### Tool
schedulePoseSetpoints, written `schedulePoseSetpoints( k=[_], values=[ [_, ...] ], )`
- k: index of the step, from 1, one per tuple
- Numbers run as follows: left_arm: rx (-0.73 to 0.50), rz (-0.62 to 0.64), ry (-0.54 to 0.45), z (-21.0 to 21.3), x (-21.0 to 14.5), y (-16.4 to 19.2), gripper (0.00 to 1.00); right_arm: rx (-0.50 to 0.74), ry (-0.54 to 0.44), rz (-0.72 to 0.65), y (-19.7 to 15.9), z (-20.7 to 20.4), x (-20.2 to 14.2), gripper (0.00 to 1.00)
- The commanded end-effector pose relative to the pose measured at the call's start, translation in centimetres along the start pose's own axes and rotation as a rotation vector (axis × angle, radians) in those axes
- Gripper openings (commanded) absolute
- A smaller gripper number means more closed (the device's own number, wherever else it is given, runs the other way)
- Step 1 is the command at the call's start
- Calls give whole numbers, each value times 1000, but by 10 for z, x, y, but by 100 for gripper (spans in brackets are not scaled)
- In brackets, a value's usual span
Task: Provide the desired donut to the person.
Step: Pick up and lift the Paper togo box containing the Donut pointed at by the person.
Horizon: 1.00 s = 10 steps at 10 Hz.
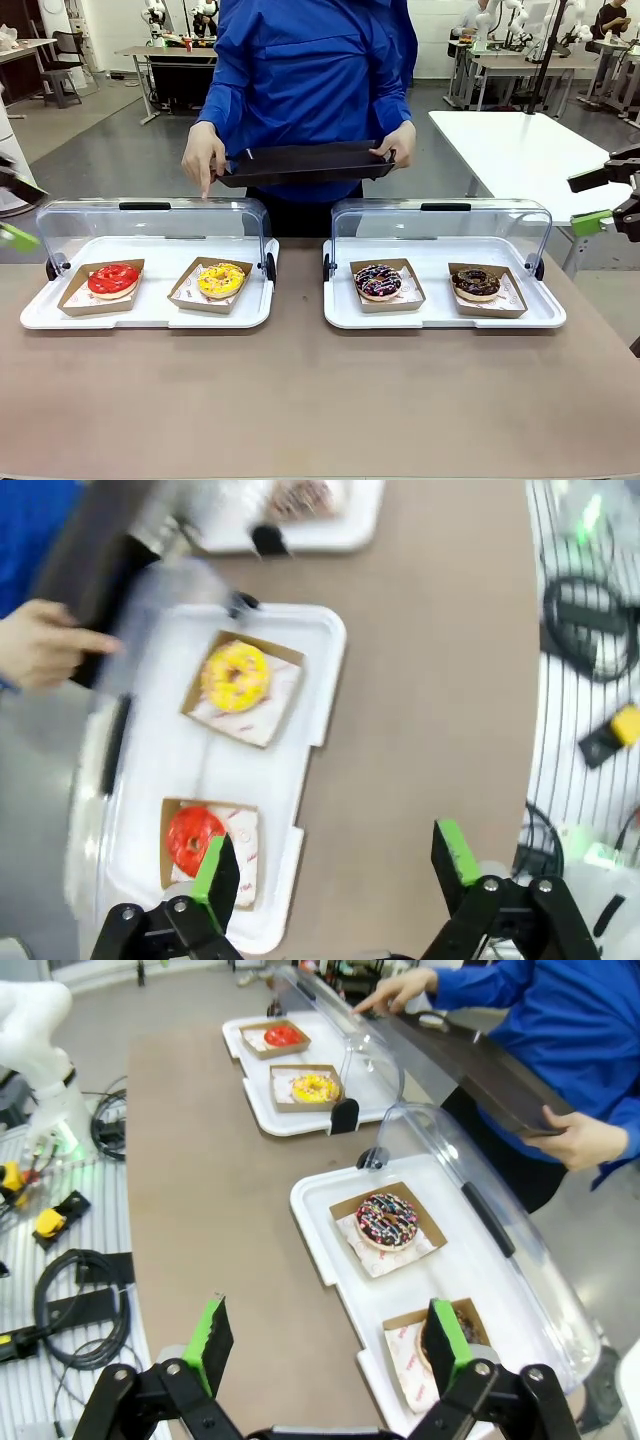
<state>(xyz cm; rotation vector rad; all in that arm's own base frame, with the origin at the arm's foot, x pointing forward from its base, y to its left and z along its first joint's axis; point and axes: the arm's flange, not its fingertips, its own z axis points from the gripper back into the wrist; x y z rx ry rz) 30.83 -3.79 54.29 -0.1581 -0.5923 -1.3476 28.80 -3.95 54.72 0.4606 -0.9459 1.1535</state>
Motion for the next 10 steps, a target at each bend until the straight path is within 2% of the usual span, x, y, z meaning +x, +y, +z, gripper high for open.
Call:
schedulePoseSetpoints(
  k=[1,3,4,6,10],
  values=[
    [-22,-158,156,-63,22,16,100,10,-22,9,-3,-1,-1,100],
    [-34,-268,202,-129,27,16,100,10,-22,9,-3,-1,-1,100],
    [-54,-299,186,-156,24,27,100,10,-22,9,-3,-1,-1,100],
    [-35,-347,204,-186,26,50,100,10,-22,9,-3,-1,-1,100],
    [-84,-316,228,-227,33,93,100,10,-22,9,-3,-1,-1,100]
  ],
)
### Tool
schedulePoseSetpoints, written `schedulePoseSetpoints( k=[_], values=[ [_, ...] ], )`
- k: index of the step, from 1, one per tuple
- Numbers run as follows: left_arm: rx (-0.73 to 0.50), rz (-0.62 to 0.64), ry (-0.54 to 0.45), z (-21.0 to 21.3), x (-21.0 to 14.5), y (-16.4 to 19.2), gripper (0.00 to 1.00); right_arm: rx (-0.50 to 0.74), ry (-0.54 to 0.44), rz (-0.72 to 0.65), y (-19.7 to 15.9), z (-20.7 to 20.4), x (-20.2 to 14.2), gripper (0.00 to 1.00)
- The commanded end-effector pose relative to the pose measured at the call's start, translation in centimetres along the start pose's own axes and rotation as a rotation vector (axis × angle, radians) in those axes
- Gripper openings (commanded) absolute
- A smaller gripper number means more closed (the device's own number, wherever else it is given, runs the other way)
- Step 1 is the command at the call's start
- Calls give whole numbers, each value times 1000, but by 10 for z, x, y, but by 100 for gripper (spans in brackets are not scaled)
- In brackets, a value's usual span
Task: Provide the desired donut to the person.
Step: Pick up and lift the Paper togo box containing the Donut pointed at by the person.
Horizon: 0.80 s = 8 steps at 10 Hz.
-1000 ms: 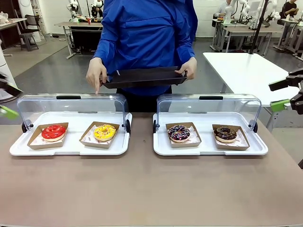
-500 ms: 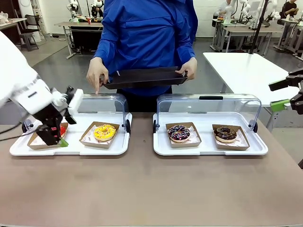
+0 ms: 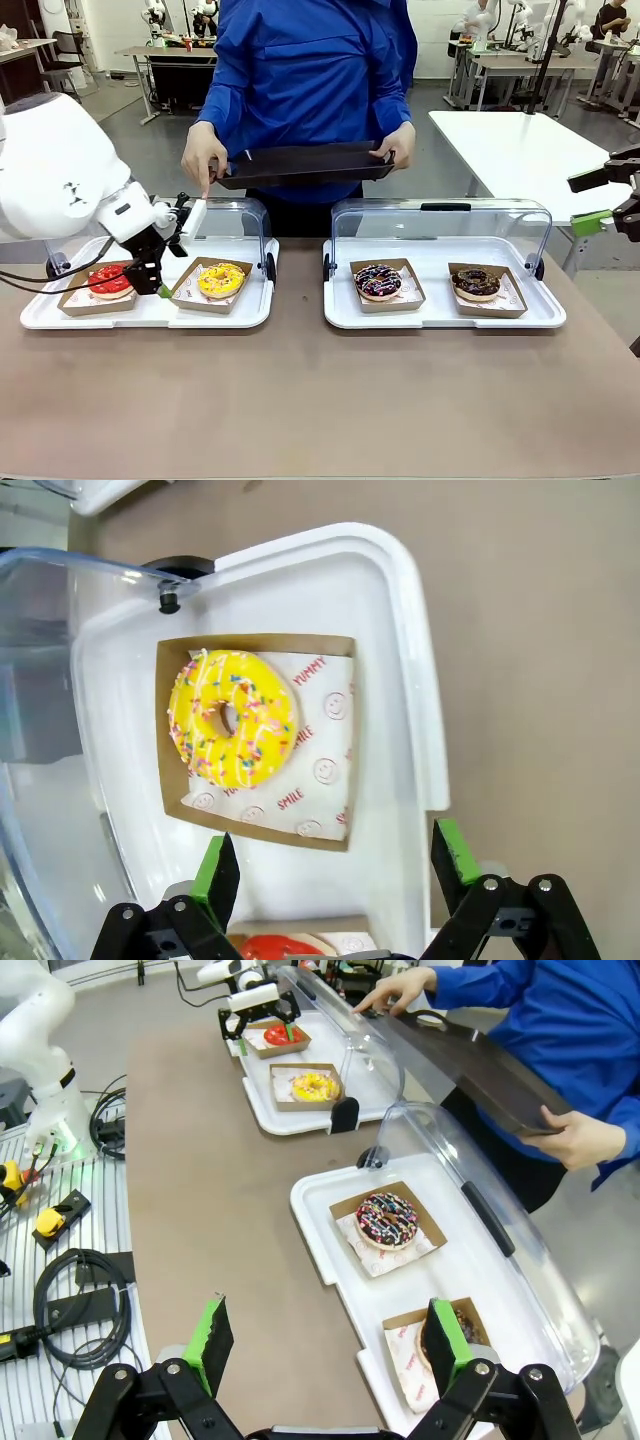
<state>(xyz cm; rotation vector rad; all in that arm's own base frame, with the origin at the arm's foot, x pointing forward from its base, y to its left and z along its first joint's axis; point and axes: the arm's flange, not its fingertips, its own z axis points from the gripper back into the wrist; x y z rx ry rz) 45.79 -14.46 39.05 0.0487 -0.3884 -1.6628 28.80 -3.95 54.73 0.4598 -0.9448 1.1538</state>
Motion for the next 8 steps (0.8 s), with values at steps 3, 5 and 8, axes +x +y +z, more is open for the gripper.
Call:
schedulePoseSetpoints(
  k=[3,5,8],
  values=[
    [-58,33,-23,-10,-13,28,100,10,-23,9,-3,-1,-1,100],
    [-10,20,17,-16,-6,18,100,10,-23,9,-3,-1,-1,100],
    [-49,11,16,-29,-10,19,100,10,-23,9,-3,-1,-1,100]
  ],
)
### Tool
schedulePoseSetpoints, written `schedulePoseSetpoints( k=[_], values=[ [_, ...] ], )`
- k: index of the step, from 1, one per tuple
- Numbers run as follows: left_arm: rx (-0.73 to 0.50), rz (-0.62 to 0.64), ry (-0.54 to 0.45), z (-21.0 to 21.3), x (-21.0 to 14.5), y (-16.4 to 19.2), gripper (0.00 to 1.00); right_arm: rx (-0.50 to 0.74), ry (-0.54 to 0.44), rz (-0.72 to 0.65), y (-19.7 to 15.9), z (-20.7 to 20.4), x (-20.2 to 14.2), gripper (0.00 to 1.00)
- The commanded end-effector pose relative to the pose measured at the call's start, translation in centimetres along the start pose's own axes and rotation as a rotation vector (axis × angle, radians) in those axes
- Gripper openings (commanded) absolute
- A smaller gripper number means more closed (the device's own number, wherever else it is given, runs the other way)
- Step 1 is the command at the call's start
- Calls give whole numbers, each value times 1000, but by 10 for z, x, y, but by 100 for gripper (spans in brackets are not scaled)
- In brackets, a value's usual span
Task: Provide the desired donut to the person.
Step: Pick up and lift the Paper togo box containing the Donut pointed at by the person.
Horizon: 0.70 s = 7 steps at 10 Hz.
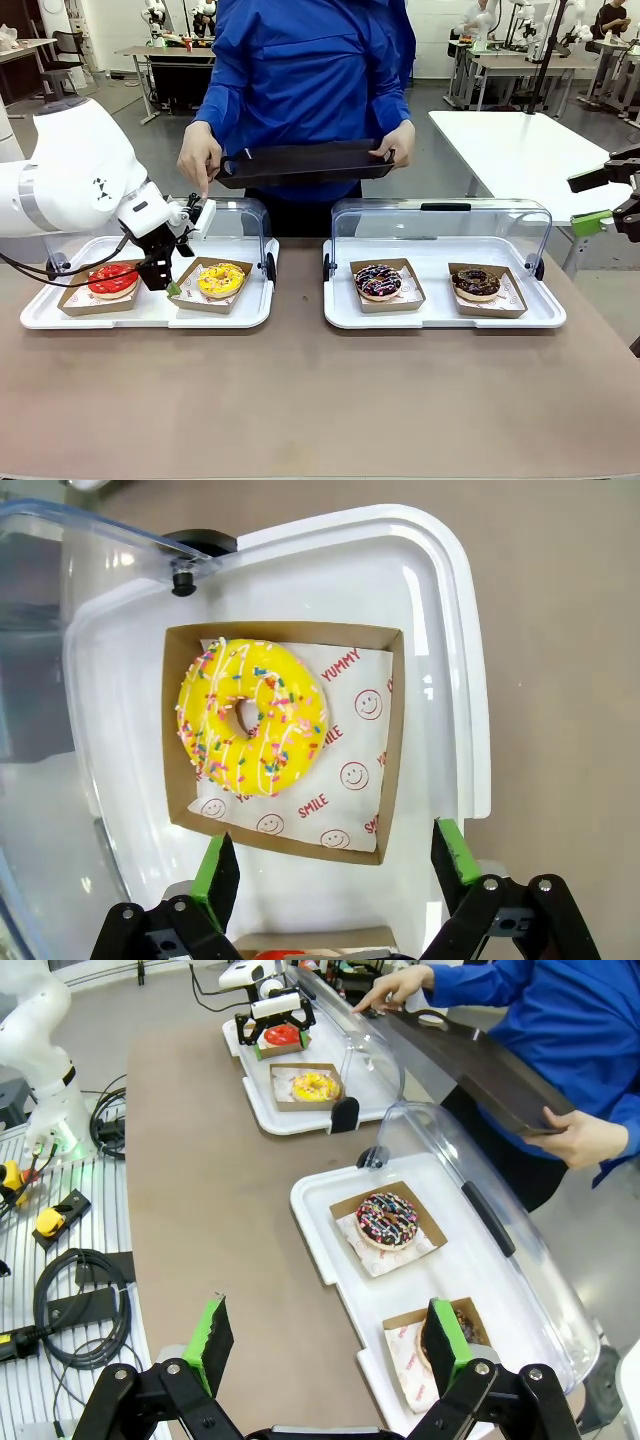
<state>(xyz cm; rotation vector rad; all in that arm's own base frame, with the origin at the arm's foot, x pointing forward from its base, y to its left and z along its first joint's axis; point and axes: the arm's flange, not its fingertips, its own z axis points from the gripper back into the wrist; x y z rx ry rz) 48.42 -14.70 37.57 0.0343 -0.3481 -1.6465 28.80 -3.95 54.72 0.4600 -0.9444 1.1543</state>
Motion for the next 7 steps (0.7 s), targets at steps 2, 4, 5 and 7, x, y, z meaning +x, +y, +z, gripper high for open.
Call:
schedulePoseSetpoints(
  k=[2,4,5,7],
  values=[
    [-1,-29,22,-16,-7,-10,100,10,-23,9,-3,-1,-1,100],
    [-11,-34,25,-24,-8,-13,100,10,-23,9,-3,-1,-1,100],
    [-11,-36,47,-27,-9,-13,100,10,-23,9,-3,-1,-1,100],
    [-19,-32,61,-34,-13,-10,100,10,-23,9,-3,-1,-1,100]
  ],
)
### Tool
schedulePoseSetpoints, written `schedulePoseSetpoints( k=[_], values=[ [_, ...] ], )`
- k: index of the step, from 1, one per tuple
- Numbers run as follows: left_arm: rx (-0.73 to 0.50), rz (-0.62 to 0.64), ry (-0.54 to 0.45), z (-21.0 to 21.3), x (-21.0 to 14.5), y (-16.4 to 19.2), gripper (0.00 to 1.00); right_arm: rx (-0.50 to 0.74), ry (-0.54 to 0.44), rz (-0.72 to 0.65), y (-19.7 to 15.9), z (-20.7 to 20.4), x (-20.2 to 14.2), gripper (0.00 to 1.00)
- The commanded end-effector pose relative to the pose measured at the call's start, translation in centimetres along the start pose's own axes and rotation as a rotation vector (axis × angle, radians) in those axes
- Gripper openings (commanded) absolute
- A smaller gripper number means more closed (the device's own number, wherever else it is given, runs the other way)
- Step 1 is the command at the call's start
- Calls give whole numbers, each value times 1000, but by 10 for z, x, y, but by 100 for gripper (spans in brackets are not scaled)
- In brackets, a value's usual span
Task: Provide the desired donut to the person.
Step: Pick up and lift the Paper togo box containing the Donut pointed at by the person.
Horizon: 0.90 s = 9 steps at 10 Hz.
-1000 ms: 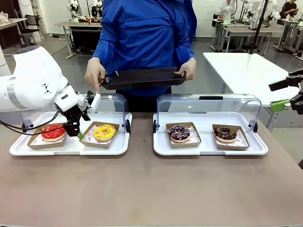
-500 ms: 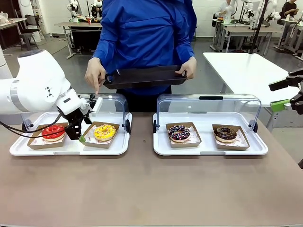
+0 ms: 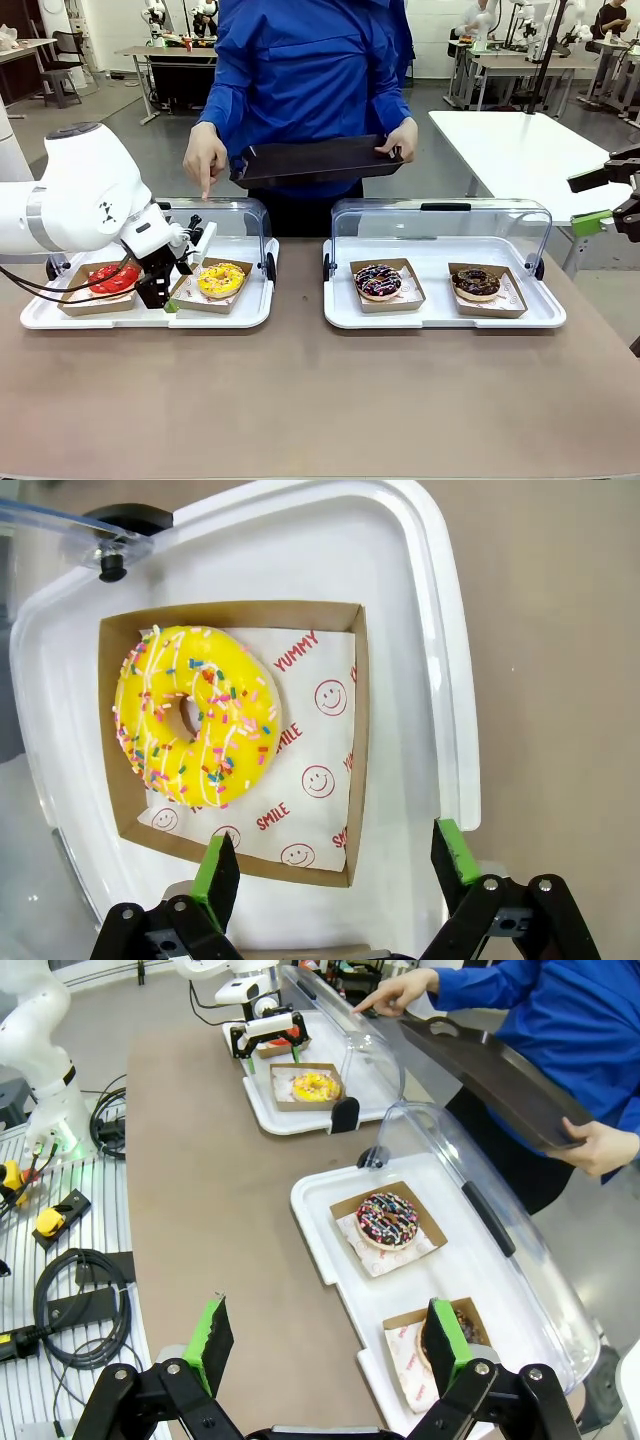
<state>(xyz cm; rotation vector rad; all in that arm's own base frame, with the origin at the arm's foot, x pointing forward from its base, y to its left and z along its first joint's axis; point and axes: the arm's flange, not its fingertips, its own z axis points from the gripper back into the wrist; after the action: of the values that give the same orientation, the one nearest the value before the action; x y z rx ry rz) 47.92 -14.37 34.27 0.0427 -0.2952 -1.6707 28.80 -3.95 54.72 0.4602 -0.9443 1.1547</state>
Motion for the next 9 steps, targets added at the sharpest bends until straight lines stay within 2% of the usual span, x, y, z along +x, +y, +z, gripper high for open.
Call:
schedulePoseSetpoints(
  k=[1,2,3,4,6,7,9],
  values=[
    [9,-17,32,-7,-5,5,100,10,-23,9,-3,-1,-1,100],
    [20,-33,53,-8,-6,6,42,10,-23,9,-3,-1,-1,100],
    [21,-36,42,-9,-6,8,41,10,-23,9,-3,-1,-1,100],
    [8,-49,49,-14,-9,15,0,10,-23,9,-3,-1,-1,100],
    [4,-40,33,-20,-12,21,0,10,-23,9,-3,-1,-1,100],
    [4,-42,22,-20,-11,21,15,10,-23,9,-3,-1,-1,100],
    [-10,-51,24,-26,-11,23,0,10,-23,9,-3,-1,-1,100]
  ],
)
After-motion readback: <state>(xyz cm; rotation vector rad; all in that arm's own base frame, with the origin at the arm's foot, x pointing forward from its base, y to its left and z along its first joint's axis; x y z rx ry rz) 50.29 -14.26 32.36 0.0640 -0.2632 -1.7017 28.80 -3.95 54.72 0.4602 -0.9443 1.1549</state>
